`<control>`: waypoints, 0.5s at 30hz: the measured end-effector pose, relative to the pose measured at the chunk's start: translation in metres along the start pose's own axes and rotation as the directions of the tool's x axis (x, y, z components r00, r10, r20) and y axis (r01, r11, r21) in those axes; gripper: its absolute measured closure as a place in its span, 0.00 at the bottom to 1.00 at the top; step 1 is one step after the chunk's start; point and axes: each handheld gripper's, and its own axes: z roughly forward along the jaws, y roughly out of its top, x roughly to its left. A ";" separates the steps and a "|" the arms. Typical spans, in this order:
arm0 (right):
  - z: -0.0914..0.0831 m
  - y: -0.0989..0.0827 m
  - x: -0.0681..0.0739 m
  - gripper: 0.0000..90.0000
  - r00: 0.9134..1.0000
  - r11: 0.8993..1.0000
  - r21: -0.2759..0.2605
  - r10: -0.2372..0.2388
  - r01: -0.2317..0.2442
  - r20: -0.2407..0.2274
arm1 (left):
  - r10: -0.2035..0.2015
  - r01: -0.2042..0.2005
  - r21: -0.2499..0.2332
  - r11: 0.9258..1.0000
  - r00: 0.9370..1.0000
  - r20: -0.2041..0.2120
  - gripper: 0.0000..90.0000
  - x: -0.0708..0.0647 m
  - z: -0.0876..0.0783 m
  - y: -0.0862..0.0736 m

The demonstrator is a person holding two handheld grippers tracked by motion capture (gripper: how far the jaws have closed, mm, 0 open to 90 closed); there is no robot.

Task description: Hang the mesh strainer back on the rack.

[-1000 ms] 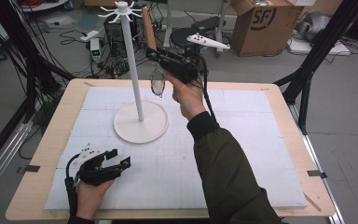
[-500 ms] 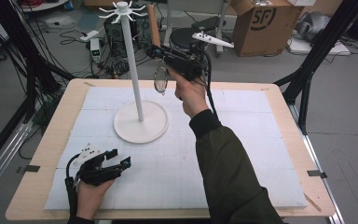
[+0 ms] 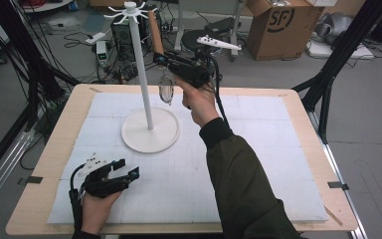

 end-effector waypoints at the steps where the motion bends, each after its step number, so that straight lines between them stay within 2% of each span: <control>1: 0.001 0.000 0.001 0.76 1.000 1.000 0.002 0.000 0.000 -0.001 | 0.000 0.000 0.000 1.000 1.000 0.000 0.35 0.000 0.000 0.000; 5: 0.006 -0.002 0.003 0.76 1.000 1.000 0.008 -0.012 0.012 0.011 | -0.001 0.001 0.001 1.000 1.000 0.001 0.35 0.000 0.000 0.000; 7: 0.010 -0.004 0.006 0.76 0.998 0.998 0.032 -0.053 0.052 0.036 | 0.000 0.000 0.002 1.000 1.000 0.000 0.35 0.000 0.000 0.000; 11: 0.014 -0.006 0.007 0.76 0.998 0.999 0.026 -0.045 0.044 0.034 | 0.000 0.000 0.000 1.000 1.000 0.000 0.35 0.000 0.000 0.000; 15: 0.015 -0.007 0.009 0.76 0.995 0.996 0.037 -0.080 0.078 0.065 | -0.001 0.001 0.001 1.000 1.000 0.000 0.35 0.000 0.000 0.000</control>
